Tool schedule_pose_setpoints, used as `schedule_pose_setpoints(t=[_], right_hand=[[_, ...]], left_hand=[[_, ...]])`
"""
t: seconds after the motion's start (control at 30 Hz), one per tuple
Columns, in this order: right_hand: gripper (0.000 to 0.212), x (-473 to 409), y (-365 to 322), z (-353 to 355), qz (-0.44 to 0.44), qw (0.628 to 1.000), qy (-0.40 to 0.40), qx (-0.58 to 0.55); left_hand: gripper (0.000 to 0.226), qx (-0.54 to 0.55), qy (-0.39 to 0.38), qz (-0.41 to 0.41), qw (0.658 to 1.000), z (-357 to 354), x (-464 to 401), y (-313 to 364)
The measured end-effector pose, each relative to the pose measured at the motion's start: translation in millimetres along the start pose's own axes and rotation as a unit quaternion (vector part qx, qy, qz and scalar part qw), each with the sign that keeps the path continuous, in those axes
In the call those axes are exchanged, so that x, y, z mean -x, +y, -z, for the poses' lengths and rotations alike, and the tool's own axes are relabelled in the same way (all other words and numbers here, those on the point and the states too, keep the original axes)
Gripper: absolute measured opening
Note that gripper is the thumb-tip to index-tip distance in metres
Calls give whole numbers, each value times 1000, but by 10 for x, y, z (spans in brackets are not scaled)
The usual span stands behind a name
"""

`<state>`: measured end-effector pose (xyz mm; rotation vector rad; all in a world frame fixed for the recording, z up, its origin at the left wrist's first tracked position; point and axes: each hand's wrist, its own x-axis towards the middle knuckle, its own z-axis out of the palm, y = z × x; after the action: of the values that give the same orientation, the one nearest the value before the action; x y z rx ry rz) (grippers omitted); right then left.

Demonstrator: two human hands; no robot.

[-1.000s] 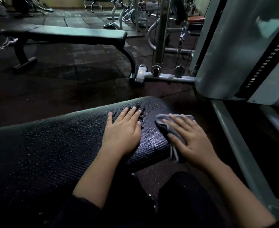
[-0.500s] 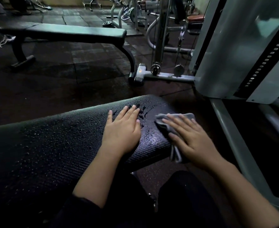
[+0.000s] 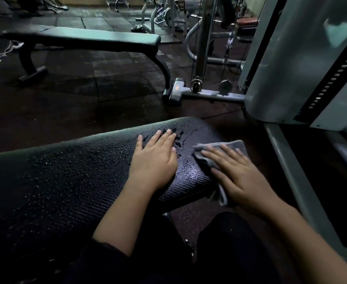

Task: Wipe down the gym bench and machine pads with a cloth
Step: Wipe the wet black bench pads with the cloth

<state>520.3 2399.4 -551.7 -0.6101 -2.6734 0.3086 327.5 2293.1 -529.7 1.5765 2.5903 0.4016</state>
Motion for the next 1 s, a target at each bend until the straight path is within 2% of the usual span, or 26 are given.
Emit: schedule_pose_setpoints(t=[0.13,0.2,0.3,0.37,0.4,0.5,0.63,0.83,1.0], right_hand=[[39,-325,259,90,-109,987,-47,-107],[43,-558,180,67,-127,986,-79,-78],[52,-594,-135,-15,-49,992,-113,22],[64,-373,-280,-35,6,997,-71,20],[61,-253,-272,-30,21,998,-51,8],[50,-37,-58,26,26,999,-22,-4],[50,-111,8,46,0,999,-33,15],[70,-420,-75,29,49,989,-109,81],[53,-950,-150,-1,45,976,-197,84]], left_hand=[[51,3,0,0,1000,14,4,9],[51,1,0,1,1000,15,-3,15],[51,2,1,3,1000,11,-11,9],[50,5,8,2,1000,11,-10,2],[50,7,11,2,1000,14,-4,0],[50,16,15,5,1000,28,12,-6],[51,21,28,19,999,29,2,-2],[53,-8,50,118,992,33,6,4],[54,-9,44,137,990,43,-10,7]])
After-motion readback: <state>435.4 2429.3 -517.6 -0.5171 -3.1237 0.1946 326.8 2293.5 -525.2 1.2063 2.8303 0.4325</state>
